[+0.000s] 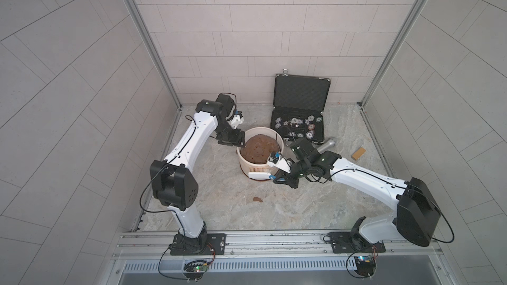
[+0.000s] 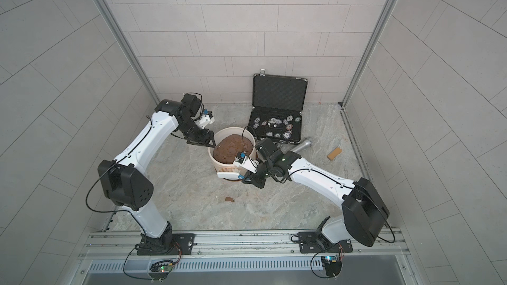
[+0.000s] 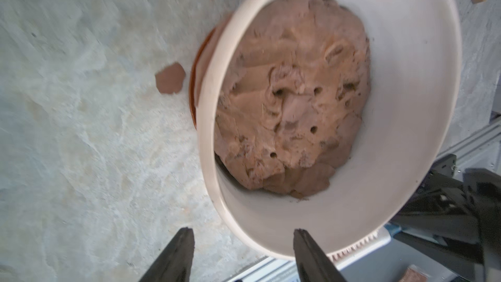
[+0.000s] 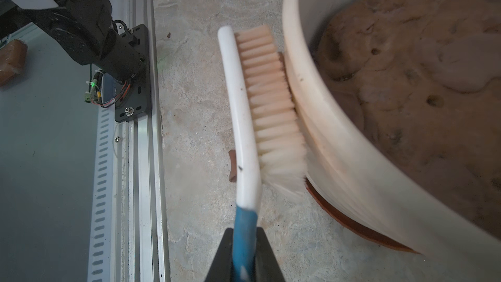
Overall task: Scrub the dried mud off the ceramic pot
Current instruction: Brush off the soil from the pot.
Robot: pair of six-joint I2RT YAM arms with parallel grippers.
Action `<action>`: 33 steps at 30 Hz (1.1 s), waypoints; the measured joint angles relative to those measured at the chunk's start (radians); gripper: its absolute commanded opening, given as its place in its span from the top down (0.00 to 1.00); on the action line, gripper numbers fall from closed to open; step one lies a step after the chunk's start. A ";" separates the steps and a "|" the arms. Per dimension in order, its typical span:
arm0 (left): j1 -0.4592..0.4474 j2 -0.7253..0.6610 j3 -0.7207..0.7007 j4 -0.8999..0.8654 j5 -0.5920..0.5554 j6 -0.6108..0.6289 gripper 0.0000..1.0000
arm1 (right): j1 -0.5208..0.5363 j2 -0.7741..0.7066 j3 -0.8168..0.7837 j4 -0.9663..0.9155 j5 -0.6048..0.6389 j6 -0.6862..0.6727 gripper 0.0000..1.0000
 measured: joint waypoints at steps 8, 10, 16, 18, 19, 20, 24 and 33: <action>-0.003 -0.044 -0.134 0.047 0.019 -0.031 0.38 | -0.015 0.071 0.003 0.035 -0.065 -0.007 1.00; -0.003 -0.044 -0.150 0.058 0.019 -0.035 0.38 | -0.015 0.103 0.003 0.050 -0.090 -0.003 1.00; -0.003 -0.047 -0.179 0.090 0.020 -0.044 0.38 | 0.061 0.151 -0.051 0.068 -0.098 0.040 1.00; -0.003 -0.053 -0.197 0.103 0.026 -0.054 0.38 | 0.112 0.134 -0.097 0.087 -0.101 0.068 1.00; -0.003 -0.056 -0.207 0.110 0.034 -0.058 0.38 | 0.135 0.121 -0.117 0.096 -0.100 0.079 1.00; -0.003 -0.060 -0.217 0.119 0.041 -0.063 0.38 | 0.157 0.102 -0.136 0.105 -0.101 0.092 1.00; -0.003 -0.078 -0.246 0.143 0.059 -0.078 0.38 | 0.206 -0.030 -0.186 0.137 -0.099 0.151 1.00; -0.014 -0.070 -0.229 0.150 0.041 -0.101 0.59 | 0.175 -0.398 -0.212 0.185 0.079 0.204 1.00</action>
